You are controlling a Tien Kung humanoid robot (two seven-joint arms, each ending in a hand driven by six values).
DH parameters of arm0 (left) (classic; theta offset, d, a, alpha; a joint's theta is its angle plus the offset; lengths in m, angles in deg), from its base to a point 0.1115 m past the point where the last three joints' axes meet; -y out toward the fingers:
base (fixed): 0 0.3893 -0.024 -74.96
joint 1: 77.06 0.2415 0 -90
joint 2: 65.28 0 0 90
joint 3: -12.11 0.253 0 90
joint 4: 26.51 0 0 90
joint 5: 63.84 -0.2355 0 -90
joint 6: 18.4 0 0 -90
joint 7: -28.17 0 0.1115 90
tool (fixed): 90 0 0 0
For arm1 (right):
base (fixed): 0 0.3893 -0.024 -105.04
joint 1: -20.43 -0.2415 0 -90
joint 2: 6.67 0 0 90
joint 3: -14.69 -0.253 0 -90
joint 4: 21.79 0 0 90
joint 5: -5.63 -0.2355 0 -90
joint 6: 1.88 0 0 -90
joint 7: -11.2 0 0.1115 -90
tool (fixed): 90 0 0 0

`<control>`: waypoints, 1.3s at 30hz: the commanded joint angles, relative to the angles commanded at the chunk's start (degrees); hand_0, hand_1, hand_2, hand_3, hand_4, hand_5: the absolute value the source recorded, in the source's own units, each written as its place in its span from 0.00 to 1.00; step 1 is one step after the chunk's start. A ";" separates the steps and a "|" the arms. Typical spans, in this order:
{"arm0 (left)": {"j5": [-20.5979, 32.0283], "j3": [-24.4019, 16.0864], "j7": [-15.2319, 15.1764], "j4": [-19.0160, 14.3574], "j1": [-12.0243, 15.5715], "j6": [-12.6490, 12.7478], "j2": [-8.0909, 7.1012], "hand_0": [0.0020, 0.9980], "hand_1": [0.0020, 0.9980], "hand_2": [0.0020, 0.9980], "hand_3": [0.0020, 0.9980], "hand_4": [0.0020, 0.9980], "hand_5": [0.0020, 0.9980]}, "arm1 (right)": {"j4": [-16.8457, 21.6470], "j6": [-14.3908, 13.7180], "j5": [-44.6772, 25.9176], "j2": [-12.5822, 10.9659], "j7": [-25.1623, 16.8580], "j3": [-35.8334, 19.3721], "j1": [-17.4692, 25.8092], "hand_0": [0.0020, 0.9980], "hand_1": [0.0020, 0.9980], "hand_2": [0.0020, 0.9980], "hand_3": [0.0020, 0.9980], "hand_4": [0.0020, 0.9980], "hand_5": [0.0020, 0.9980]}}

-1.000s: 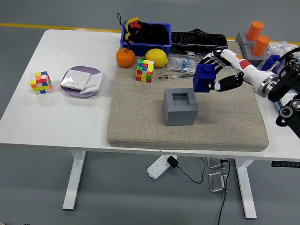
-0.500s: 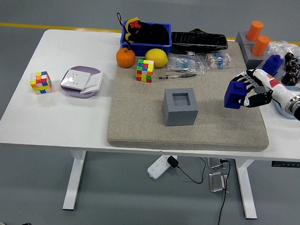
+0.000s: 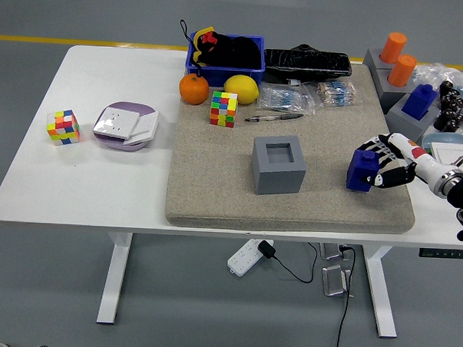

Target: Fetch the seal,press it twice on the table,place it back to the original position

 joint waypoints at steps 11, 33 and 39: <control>-0.44 -0.58 -0.04 -0.04 -0.08 -0.01 0.23 0.81 0.81 0.78 0.82 0.69 0.43 | -1.33 -0.24 -0.09 0.36 -0.27 0.36 0.23 0.53 0.38 0.38 0.38 0.72 0.00; -0.35 -0.72 -0.04 0.00 -0.13 0.00 0.14 0.81 0.81 0.78 0.82 0.69 0.43 | 5.97 0.52 -0.55 -0.75 0.85 -1.87 0.05 0.53 0.38 0.37 0.38 0.72 0.00; -0.09 -0.52 -0.02 0.02 0.03 -0.02 0.10 0.81 0.81 0.78 0.82 0.69 0.43 | 10.51 1.05 -2.98 -0.06 1.65 -1.23 -1.55 0.53 0.38 0.37 0.38 0.72 0.00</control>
